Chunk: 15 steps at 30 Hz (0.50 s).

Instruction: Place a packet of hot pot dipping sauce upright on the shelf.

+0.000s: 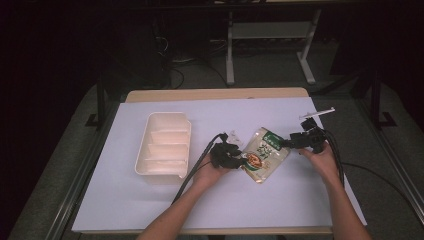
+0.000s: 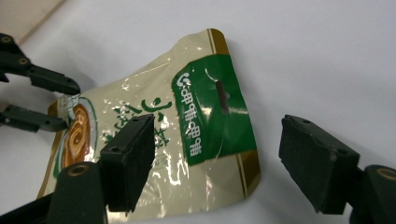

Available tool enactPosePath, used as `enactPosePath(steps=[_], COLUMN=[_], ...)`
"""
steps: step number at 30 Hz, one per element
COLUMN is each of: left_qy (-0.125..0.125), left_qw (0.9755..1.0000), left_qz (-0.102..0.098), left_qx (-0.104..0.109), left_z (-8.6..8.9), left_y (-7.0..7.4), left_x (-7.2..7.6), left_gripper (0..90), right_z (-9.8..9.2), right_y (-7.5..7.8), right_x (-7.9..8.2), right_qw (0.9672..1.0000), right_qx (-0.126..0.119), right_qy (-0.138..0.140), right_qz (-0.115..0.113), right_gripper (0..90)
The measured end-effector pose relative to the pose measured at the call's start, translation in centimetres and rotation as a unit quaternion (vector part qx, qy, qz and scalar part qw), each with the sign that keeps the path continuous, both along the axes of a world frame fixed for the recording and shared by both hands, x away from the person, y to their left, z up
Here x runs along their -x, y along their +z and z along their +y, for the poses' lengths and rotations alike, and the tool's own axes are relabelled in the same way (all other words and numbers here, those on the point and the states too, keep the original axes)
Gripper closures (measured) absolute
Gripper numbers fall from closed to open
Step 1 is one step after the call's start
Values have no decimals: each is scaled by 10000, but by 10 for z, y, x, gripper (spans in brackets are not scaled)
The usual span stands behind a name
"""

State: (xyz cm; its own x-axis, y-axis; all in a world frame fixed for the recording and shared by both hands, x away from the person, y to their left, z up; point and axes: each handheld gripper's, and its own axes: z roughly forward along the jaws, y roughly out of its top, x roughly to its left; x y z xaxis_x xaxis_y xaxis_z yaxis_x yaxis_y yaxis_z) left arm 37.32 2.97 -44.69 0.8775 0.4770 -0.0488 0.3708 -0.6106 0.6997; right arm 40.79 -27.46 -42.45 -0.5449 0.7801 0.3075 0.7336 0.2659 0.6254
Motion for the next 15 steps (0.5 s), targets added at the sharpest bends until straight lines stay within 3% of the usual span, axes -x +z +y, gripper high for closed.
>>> enactPosePath(steps=[3, 7, 10, 13, 15], left_qy=[-12, -13, -10, 1, 4], left_qw=[10000, 10000, 10000, 10000, 10000], left_qz=[-9, -18, -26, -7, -4], left_qx=[-7, -16, -21, -6, -1], left_z=[0, 0, 0, 0, 0], left_y=[0, 0, 0, 0, -1], left_x=[0, 0, 0, 0, 0], left_gripper=[608, 608, 609, 607, 607], right_z=[4, 5, 5, 5, 6], right_y=[-7, -11, -18, -21, -19], right_x=[-13, -17, -21, -22, -21], right_qw=[9997, 9998, 9994, 9977, 9973], right_qx=[34, 4, -60, -362, -396], right_qy=[48, 85, 102, 361, 468], right_qz=[220, 185, 323, 440, 401], right_gripper=[255, 272, 299, 389, 388])
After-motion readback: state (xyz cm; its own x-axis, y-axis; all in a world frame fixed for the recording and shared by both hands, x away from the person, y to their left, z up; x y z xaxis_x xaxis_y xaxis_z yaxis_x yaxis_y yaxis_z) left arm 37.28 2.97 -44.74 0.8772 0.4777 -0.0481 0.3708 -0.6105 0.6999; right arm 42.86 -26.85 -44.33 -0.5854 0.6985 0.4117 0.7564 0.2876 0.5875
